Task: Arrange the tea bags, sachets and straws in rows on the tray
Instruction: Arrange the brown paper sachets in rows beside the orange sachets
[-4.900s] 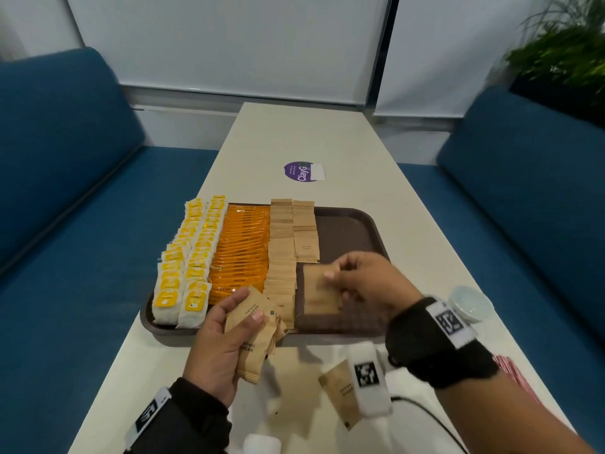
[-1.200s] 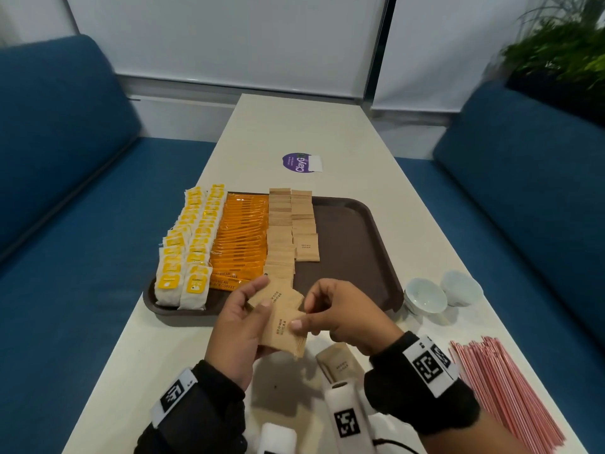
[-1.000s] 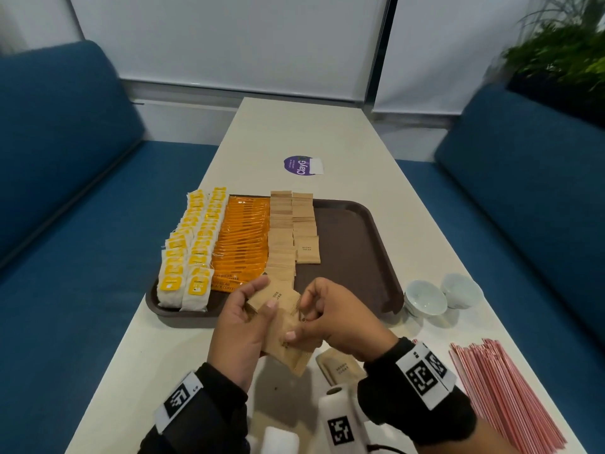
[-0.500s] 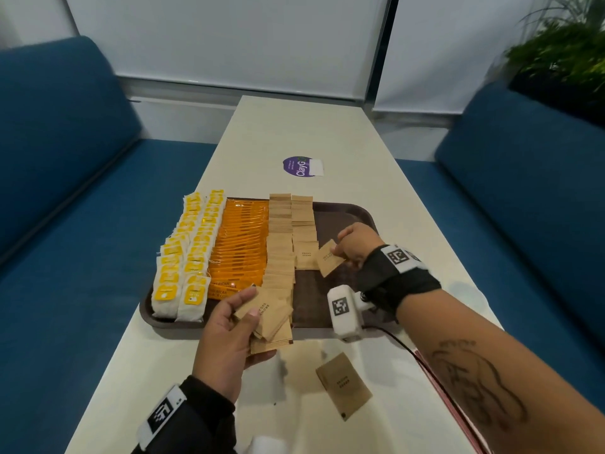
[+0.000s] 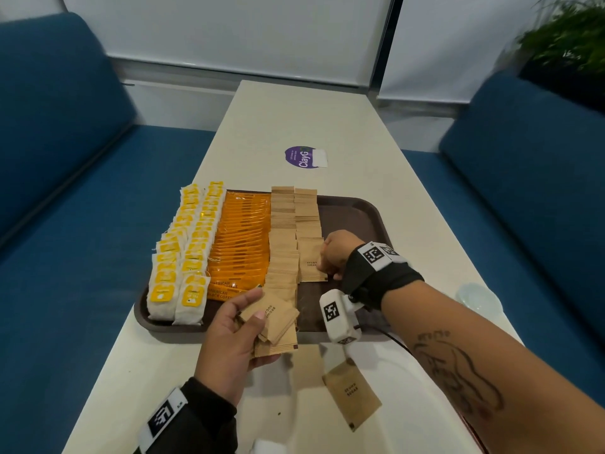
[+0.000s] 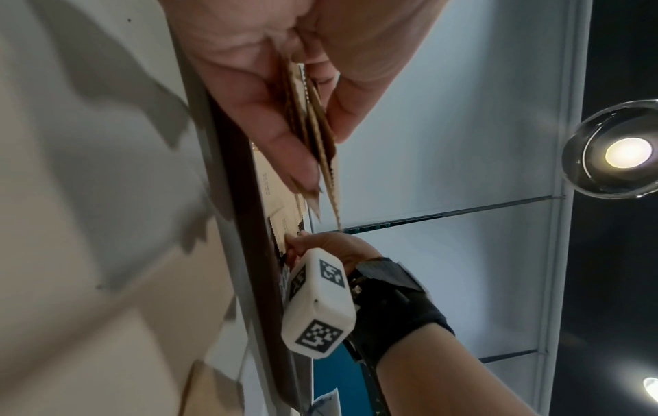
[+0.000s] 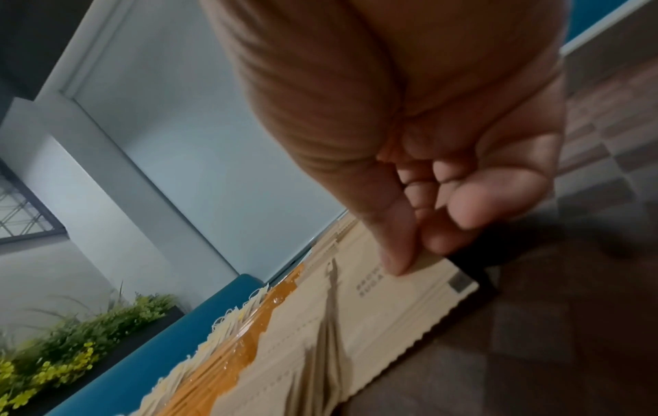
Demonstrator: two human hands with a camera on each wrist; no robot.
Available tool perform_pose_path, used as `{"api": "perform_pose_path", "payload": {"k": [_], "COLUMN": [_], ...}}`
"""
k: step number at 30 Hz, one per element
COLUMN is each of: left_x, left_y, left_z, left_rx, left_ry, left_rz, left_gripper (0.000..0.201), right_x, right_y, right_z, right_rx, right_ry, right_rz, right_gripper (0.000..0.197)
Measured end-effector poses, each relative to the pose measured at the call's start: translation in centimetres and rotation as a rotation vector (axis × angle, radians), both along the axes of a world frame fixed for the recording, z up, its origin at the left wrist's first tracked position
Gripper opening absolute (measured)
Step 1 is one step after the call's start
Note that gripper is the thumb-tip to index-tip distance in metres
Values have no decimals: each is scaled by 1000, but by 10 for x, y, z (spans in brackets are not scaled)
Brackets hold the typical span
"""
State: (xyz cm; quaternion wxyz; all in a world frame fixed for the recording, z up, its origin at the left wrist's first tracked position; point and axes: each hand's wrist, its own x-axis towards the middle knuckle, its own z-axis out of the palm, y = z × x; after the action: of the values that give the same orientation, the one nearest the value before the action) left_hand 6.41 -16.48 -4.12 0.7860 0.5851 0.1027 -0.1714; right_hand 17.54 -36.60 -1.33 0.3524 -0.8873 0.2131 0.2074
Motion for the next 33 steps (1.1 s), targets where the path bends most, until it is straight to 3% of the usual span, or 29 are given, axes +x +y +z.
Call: {"api": "perform_pose_path", "payload": {"k": [5, 7, 11, 16, 21, 30, 33], "left_x": [1, 1, 1, -5, -14, -23, -20], "left_y": [-2, -1, 1, -3, -11, -17, -16], "left_z": [1, 1, 2, 8, 12, 5, 5], "left_rx": [-8, -6, -7, -6, 0, 13, 11], "left_ry": [-18, -32, -60, -104, -128, -63, -57], "left_rz": [-17, -20, -31, -45, -47, -117, -110], "left_gripper": [28, 29, 32, 41, 49, 51, 50], "right_x": [8, 8, -25, -88, -131, -148, -133], "right_y": [10, 10, 13, 25, 29, 4, -7], "right_z": [4, 9, 36, 45, 27, 29, 38], "right_rx": [-153, -226, 14, 264, 357, 705, 587], "right_ry": [114, 26, -161, -80, -73, -284, -353], "right_rz": [104, 105, 109, 270, 181, -236, -302], "right_gripper": [9, 24, 23, 29, 29, 16, 7]}}
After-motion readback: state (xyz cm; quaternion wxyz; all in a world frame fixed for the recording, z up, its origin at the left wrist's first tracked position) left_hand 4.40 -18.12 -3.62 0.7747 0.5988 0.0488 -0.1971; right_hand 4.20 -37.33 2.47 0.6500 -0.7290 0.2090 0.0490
